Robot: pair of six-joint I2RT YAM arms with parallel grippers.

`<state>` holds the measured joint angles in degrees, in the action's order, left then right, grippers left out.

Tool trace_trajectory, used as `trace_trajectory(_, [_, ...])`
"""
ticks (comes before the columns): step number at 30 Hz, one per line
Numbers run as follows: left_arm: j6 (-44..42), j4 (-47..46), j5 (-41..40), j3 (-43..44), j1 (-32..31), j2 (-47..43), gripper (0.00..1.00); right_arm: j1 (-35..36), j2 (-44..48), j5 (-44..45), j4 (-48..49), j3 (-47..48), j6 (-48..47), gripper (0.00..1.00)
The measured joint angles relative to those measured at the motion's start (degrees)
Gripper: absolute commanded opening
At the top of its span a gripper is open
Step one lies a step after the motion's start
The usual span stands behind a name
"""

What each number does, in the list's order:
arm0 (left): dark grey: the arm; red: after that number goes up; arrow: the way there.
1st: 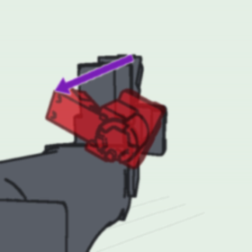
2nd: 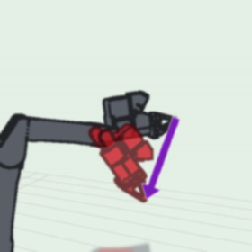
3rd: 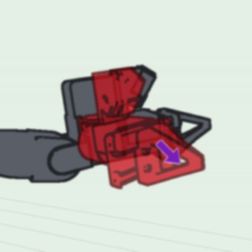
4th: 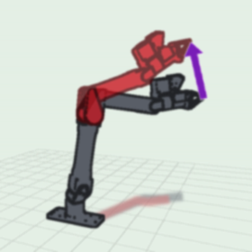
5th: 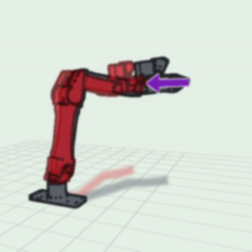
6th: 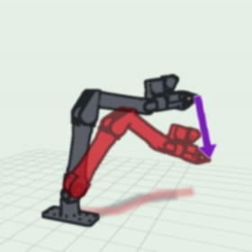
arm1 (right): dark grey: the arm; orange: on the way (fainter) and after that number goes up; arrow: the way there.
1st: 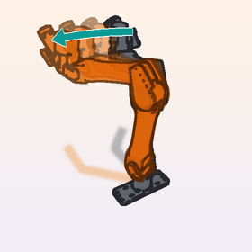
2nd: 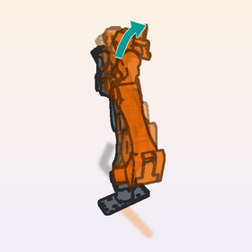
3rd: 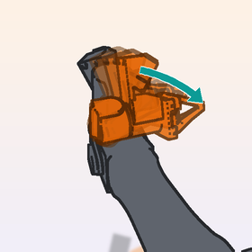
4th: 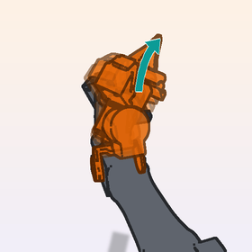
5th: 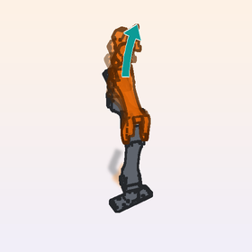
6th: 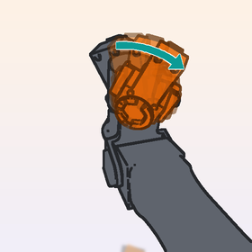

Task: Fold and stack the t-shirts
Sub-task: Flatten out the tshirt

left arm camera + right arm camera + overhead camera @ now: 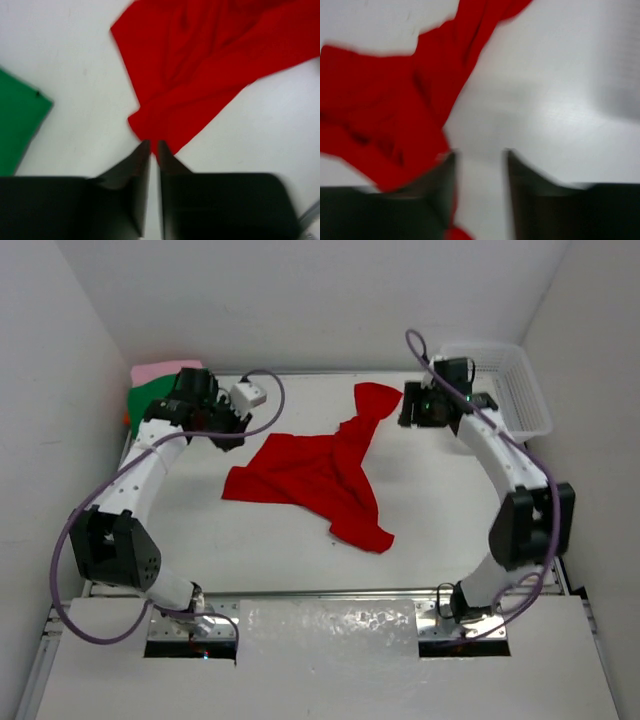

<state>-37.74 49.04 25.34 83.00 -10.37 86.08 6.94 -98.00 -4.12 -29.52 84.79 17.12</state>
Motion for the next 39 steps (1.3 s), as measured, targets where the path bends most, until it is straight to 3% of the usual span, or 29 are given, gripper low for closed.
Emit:
trace_trajectory(1, [-1.64, -0.9, -2.56, -3.08, 2.25, -0.26, 0.0, 1.7, 3.76, 0.26, -0.15, -4.57, -0.31, 0.03])
trace_trajectory(2, [-2.82, -1.46, -4.52, -6.25, 3.43, -0.35, 0.01, 3.67, 7.28, 0.37, -0.04, -9.18, 0.04, 0.04])
trace_trajectory(3, [-3.78, -1.46, -5.81, -8.72, 3.8, 0.11, 0.08, 5.9, 10.27, 0.44, -0.35, -13.4, 0.63, 0.2])
trace_trajectory(4, [-4.31, -1.42, -6.51, -10.29, 3.87, 0.72, 0.24, 8.15, 12.57, 0.39, -0.13, -17.35, 1.31, 0.3])
trace_trajectory(5, [-5.2, -1.22, -7.19, -11.93, 4.26, 3.06, 0.3, 9.79, 13.99, 0.2, 0.22, -20.63, 2.27, 0.39])
trace_trajectory(6, [-5.22, -1.66, -7.3, -12.37, 4.66, 5.51, 0.36, 11.06, 15.15, -0.17, 1.09, -24.26, 3.15, 0.54])
trace_trajectory(7, [-5.01, -2.49, -7.15, -12.39, 5.07, 8.15, 0.43, 11.91, 15.91, -0.63, 1.62, -27.56, 4.09, 0.59])
trace_trajectory(9, [-4.61, -5.03, -7.1, -12.39, 6.86, 12.87, 0.52, 13.18, 16.65, -0.85, 2.08, -33.35, 5.35, 0.66])
trace_trajectory(10, [-4.7, -5.84, -7.28, -12.41, 7.69, 14.56, 0.66, 13.73, 16.87, -0.87, 2.14, -35.45, 5.7, 0.67])
trace_trajectory(13, [-7.63, -9.57, -7.61, -16.11, 9.66, 15.5, 0.81, 15.3, 17.9, -0.92, 2.86, -40.68, 7.04, 0.68])
trace_trajectory(19, [-17.09, -15.13, -9.7, -32.59, 7.93, 5.49, 0.83, 16.85, 19.19, -4.07, 8.92, -48.37, 12.22, 0.67])
trace_trajectory(28, [-20.61, -27.91, -13.86, -33.53, 6.51, 7.15, 0.84, 17.4, 18.82, -7.56, 14.88, -53.51, 18.84, 0.67])
trace_trajectory(30, [-20.61, -30.45, -14.58, -33.38, 6.21, 7.82, 0.84, 17.94, 18.27, -7.48, 15.67, -53.46, 18.93, 0.55])
trace_trajectory(31, [-20.61, -31.39, -14.86, -33.24, 6.1, 8.15, 0.82, 18.34, 17.53, -7.69, 16.15, -53.31, 19.02, 0.34])
trace_trajectory(32, [-20.5, -32.65, -15.17, -32.89, 5.81, 8.76, 0.78, 18.58, 16.65, -8.17, 16.79, -53.02, 18.71, 0.27])
trace_trajectory(33, [-20.44, -33.51, -15.26, -32.46, 5.7, 9.35, 0.61, 18.91, 15.61, -8.33, 17.79, -52.94, 19.04, 0.2])
trace_trajectory(34, [-20.17, -34.14, -15.26, -32.0, 5.51, 10.01, 0.44, 19.19, 14.45, -9.07, 18.43, -52.94, 19.54, 0.03])
trace_trajectory(36, [-19.87, -34.64, -15.13, -31.36, 5.4, 11.61, 0.0, 19.34, 13.53, -10.38, 19.45, -52.94, 20.17, 0.0])
trace_trajectory(39, [-19.32, -33.27, -14.91, -29.83, 5.42, 13.03, 0.0, 18.99, 13.62, -10.97, 19.87, -52.92, 20.61, 0.0])
